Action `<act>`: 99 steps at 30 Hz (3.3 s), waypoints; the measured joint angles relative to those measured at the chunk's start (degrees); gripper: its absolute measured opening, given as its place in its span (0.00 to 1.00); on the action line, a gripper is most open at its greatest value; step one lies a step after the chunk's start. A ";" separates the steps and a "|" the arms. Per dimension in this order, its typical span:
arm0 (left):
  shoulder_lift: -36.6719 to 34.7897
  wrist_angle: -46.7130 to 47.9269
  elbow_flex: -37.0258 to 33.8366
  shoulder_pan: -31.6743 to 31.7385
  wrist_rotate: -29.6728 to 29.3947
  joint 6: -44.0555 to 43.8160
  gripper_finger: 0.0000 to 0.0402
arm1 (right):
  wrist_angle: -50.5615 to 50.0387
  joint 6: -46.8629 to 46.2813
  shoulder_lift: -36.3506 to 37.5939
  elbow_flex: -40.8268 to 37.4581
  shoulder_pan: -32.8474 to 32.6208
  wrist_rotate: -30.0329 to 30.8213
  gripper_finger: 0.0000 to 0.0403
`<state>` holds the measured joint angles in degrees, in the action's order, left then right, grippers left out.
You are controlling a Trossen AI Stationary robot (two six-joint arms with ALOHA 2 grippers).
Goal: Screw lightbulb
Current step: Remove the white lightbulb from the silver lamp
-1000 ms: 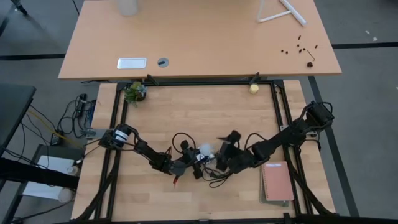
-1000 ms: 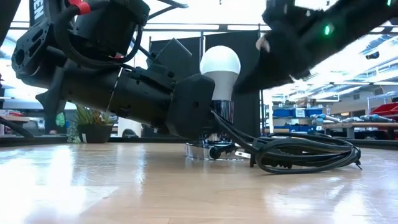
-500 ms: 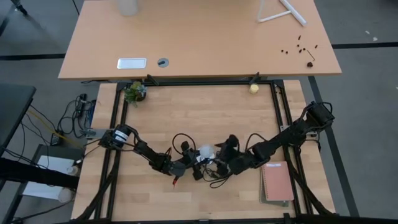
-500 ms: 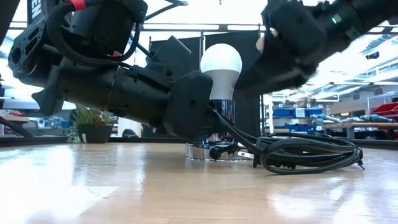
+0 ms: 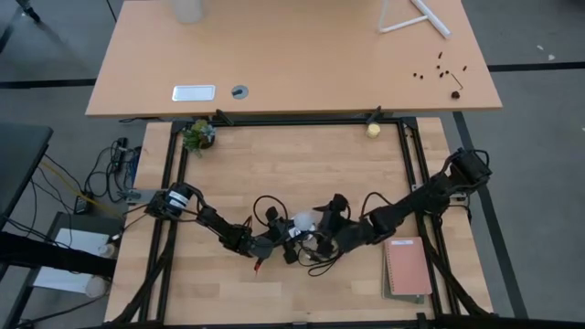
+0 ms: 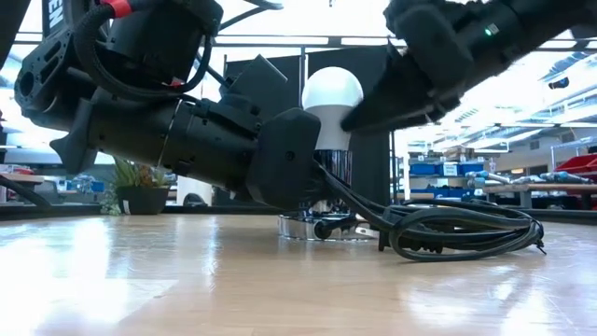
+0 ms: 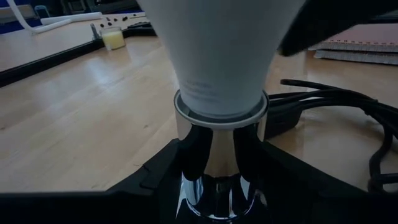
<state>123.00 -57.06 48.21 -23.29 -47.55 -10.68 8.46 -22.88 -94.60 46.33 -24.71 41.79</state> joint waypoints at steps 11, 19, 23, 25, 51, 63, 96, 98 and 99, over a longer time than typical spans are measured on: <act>0.00 0.00 0.00 -0.02 0.05 0.00 0.47 | -12.41 -20.31 0.95 -0.11 -3.13 3.75 0.86; 0.00 -0.25 0.00 -0.02 0.07 0.00 0.47 | 1.15 -2.84 0.96 -0.02 -1.68 -2.87 0.86; 0.00 -0.28 0.00 -0.02 0.09 0.00 0.47 | 1.19 -1.87 0.97 -0.02 0.10 -4.25 0.86; 0.00 -0.28 0.00 -0.02 0.09 -0.01 0.47 | 1.63 -0.66 0.97 -0.02 0.75 -4.33 0.86; 0.07 -0.24 -0.06 0.22 -0.89 0.01 0.47 | -13.37 -2.31 1.26 0.19 8.02 -2.43 0.86; 0.07 -0.09 0.00 0.00 -0.70 0.05 0.47 | -5.66 -2.25 1.02 0.53 3.81 -11.57 0.86; 0.00 -0.07 0.00 -0.11 -1.34 1.04 0.47 | -2.31 -0.34 0.91 0.50 1.95 -9.71 0.86; 0.00 -0.27 -0.03 -0.11 -1.36 1.05 0.47 | 0.87 3.40 0.91 0.52 2.40 -9.69 0.86; 0.00 -0.31 -0.04 -0.11 -1.36 1.05 0.47 | 1.40 4.61 0.93 0.52 3.00 -9.65 0.86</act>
<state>123.00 -57.36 48.16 -23.40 -48.90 -9.63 9.86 -18.28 -93.67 46.85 -21.71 32.13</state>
